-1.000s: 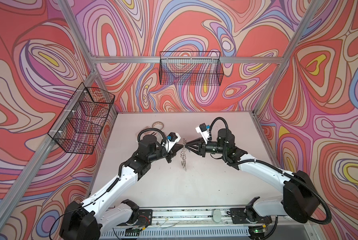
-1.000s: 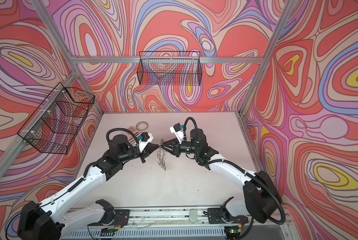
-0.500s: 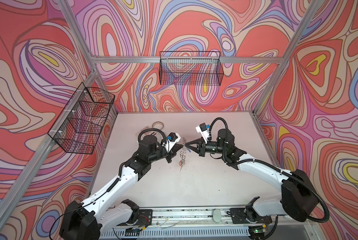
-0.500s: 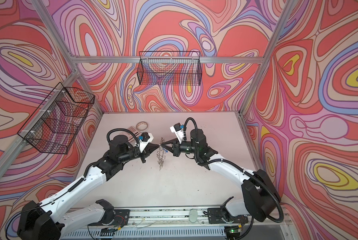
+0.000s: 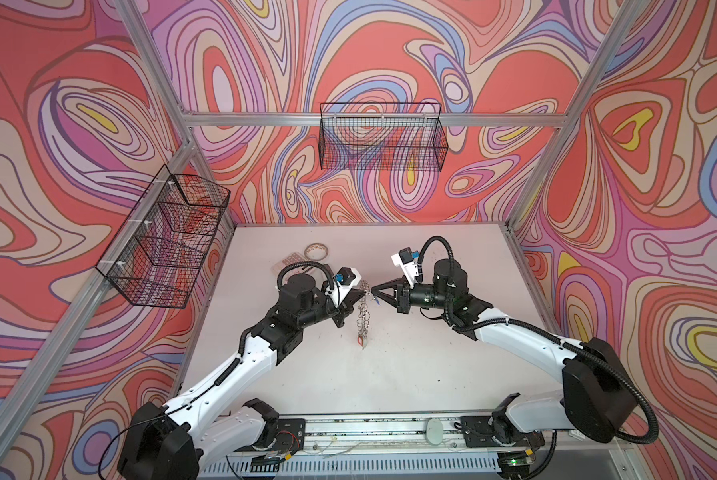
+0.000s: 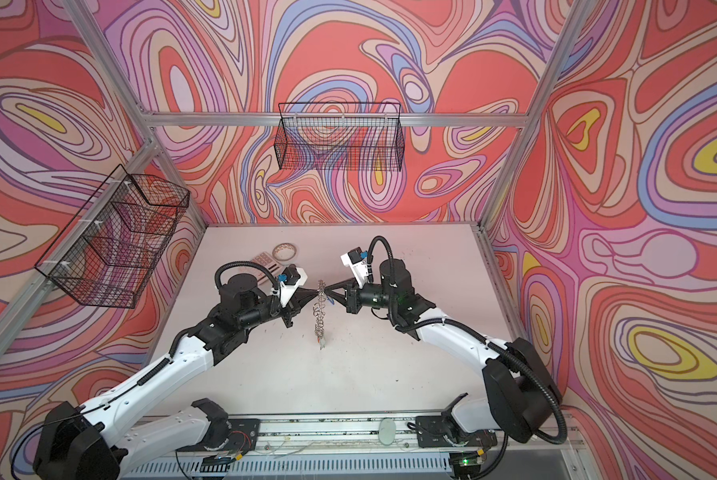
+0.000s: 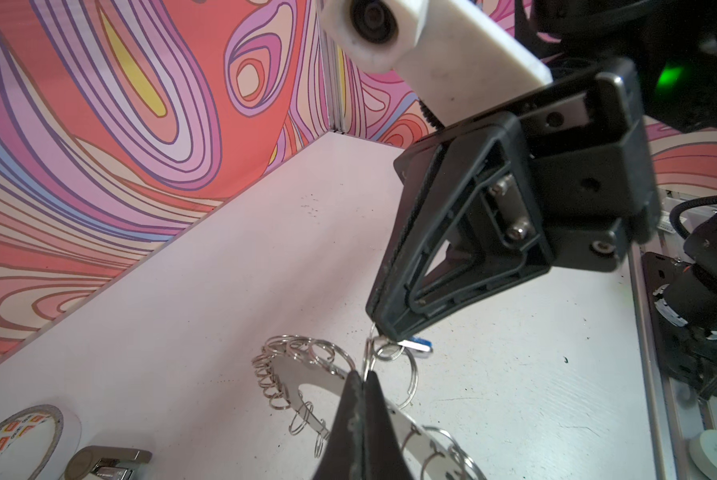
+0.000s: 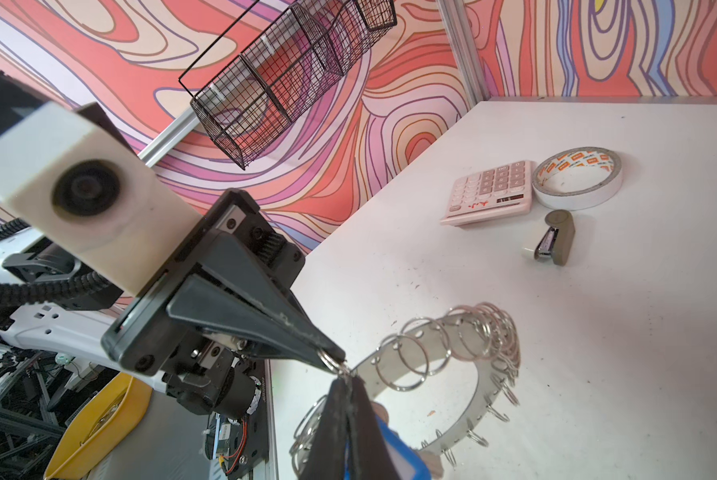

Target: Put the keys on the keyring

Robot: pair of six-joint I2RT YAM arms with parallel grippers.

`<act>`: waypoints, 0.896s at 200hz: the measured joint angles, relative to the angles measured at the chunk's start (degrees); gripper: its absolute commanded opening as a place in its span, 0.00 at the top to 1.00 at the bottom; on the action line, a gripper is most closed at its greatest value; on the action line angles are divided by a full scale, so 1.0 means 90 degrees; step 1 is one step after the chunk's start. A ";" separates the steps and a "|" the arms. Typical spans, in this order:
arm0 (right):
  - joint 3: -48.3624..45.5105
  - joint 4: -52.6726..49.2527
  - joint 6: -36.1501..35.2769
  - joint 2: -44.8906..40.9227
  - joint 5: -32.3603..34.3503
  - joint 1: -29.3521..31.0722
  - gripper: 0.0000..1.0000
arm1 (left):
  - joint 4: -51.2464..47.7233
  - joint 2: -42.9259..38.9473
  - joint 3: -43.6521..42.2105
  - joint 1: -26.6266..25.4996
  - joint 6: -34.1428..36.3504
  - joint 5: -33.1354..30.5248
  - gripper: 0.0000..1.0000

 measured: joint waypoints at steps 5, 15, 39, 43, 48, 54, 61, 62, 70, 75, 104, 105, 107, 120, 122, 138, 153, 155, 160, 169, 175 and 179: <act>0.0000 -0.0007 -0.0005 0.0005 0.0007 -0.0002 1.00 | 0.0000 -0.0015 -0.0007 -0.0005 -0.0007 -0.0017 1.00; 0.0000 -0.0010 -0.0015 0.0029 0.0012 -0.0002 1.00 | 0.0000 -0.0041 -0.0027 -0.0029 -0.0029 -0.0063 1.00; 0.0000 -0.0015 -0.0022 0.0104 0.0015 -0.0007 1.00 | -0.0002 -0.0095 -0.0061 -0.0075 -0.0053 -0.0182 1.00; 0.0000 -0.0007 -0.0024 0.0117 0.0015 -0.0007 1.00 | -0.0002 -0.0109 -0.0068 -0.0080 -0.0056 -0.0194 1.00; 0.0000 0.0002 -0.0029 0.0138 0.0010 -0.0007 1.00 | -0.0002 -0.0124 -0.0078 -0.0083 -0.0061 -0.0216 1.00; 0.0002 0.0017 -0.0039 0.0163 0.0002 -0.0007 1.00 | -0.0005 -0.0136 -0.0087 -0.0087 -0.0078 -0.0238 1.00; 0.0010 0.0019 -0.0053 0.0197 -0.0005 -0.0007 1.00 | -0.0002 -0.0136 -0.0095 -0.0092 -0.0090 -0.0257 1.00; 0.0015 0.0019 -0.0058 0.0202 -0.0002 -0.0007 1.00 | -0.0002 -0.0136 -0.0097 -0.0095 -0.0095 -0.0260 1.00; 0.0024 0.0017 -0.0075 0.0243 -0.0007 -0.0007 1.00 | -0.0005 -0.0136 -0.0107 -0.0100 -0.0102 -0.0287 1.00; 0.0032 0.0019 -0.0092 0.0272 -0.0010 -0.0007 1.00 | -0.0005 -0.0136 -0.0112 -0.0104 -0.0114 -0.0301 1.00; 0.0131 0.0024 -0.0136 0.0437 -0.0032 -0.0007 1.00 | -0.0002 -0.0136 -0.0121 -0.0124 -0.0253 -0.0425 1.00; 0.0134 0.0022 -0.0138 0.0442 -0.0032 -0.0007 1.00 | -0.0002 -0.0136 -0.0121 -0.0126 -0.0262 -0.0432 1.00; 0.0138 0.0024 -0.0138 0.0452 -0.0034 -0.0007 1.00 | -0.0002 -0.0136 -0.0121 -0.0129 -0.0272 -0.0442 1.00; 0.0168 0.0027 -0.0158 0.0520 -0.0032 -0.0010 1.00 | 0.0005 -0.0131 -0.0131 -0.0138 -0.0347 -0.0500 1.00; 0.0172 0.0027 -0.0160 0.0529 -0.0032 -0.0010 1.00 | 0.0005 -0.0131 -0.0134 -0.0141 -0.0364 -0.0510 1.00; 0.0223 0.0024 -0.0172 0.0610 -0.0034 -0.0010 1.00 | 0.0061 -0.0119 -0.0168 -0.0168 -0.0481 -0.0617 1.00; 0.0299 0.0015 -0.0182 0.0697 -0.0041 -0.0015 1.00 | 0.0185 -0.0102 -0.0221 -0.0172 -0.0583 -0.0724 1.00; 0.0311 0.0012 -0.0182 0.0707 -0.0041 -0.0015 1.00 | 0.0194 -0.0097 -0.0228 -0.0175 -0.0588 -0.0736 1.00; 0.0338 0.0012 -0.0182 0.0738 -0.0039 -0.0019 1.00 | 0.0250 -0.0083 -0.0245 -0.0180 -0.0624 -0.0780 1.00; 0.0367 0.0015 -0.0180 0.0775 -0.0041 -0.0036 1.00 | 0.0342 -0.0046 -0.0270 -0.0189 -0.0687 -0.0838 1.00; 0.0386 0.0002 -0.0180 0.0789 -0.0041 -0.0046 0.98 | 0.0427 -0.0024 -0.0299 -0.0202 -0.0733 -0.0874 1.00; 0.0396 -0.0015 -0.0182 0.0794 -0.0041 -0.0051 0.97 | 0.0486 -0.0007 -0.0321 -0.0209 -0.0770 -0.0891 1.00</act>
